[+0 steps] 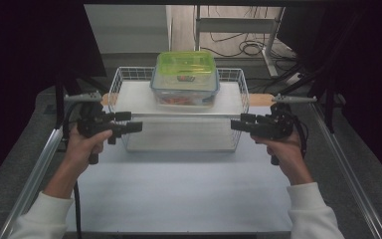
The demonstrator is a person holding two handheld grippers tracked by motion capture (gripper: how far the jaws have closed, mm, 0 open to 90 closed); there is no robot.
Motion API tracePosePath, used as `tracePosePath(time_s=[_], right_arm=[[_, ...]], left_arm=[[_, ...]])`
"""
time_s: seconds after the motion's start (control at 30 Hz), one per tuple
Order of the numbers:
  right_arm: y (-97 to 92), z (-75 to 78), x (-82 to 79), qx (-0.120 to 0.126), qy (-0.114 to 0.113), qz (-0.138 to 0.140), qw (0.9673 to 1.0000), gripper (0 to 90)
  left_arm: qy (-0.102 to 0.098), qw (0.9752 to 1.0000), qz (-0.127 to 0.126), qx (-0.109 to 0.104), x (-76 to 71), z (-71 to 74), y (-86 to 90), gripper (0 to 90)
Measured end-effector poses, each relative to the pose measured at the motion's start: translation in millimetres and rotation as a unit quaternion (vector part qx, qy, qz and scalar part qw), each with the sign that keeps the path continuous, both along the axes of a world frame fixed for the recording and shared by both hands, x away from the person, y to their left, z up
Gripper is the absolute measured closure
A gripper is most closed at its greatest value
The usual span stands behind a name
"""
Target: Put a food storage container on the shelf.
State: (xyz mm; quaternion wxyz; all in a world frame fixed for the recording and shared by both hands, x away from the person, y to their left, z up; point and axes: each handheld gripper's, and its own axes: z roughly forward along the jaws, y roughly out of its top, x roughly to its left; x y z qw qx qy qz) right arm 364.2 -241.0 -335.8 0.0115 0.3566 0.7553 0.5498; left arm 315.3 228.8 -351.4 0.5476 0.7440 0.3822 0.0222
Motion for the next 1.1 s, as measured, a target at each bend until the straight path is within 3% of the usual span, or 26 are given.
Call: tracePosePath(time_s=[0.27, 0.4, 0.5, 0.63, 0.87, 1.1], right_arm=[[-3.7, -57.9, -29.9, -0.037, 0.021, 0.029, 0.9987, 31.5], [-0.7, -87.7, -40.3, -0.048, 0.04, 0.04, 0.9972, 31.4], [1.5, -100.4, -44.1, -0.06, 0.046, 0.04, 0.9963, 31.4], [3.7, -107.1, -46.2, -0.067, 0.051, 0.043, 0.9955, 31.3], [3.4, -112.0, -47.7, -0.065, 0.049, 0.04, 0.9959, 30.8], [-3.7, -111.3, -51.9, -0.059, 0.032, 0.03, 0.9973, 28.1]], left_arm=[[0.026, 0.9992, 0.004, 0.029, -32.0, -57.5, -0.1, 19.6], [0.045, 0.9981, -0.003, 0.041, -39.8, -84.0, -5.0, 19.7], [0.051, 0.9972, -0.004, 0.054, -41.2, -94.9, -8.8, 19.7], [0.059, 0.9963, -0.005, 0.062, -41.7, -105.4, -12.5, 19.8], [0.058, 0.9959, -0.001, 0.069, -45.7, -107.9, -12.2, 19.7], [0.051, 0.9956, 0.023, 0.075, -42.2, -113.8, -7.4, 18.2]])
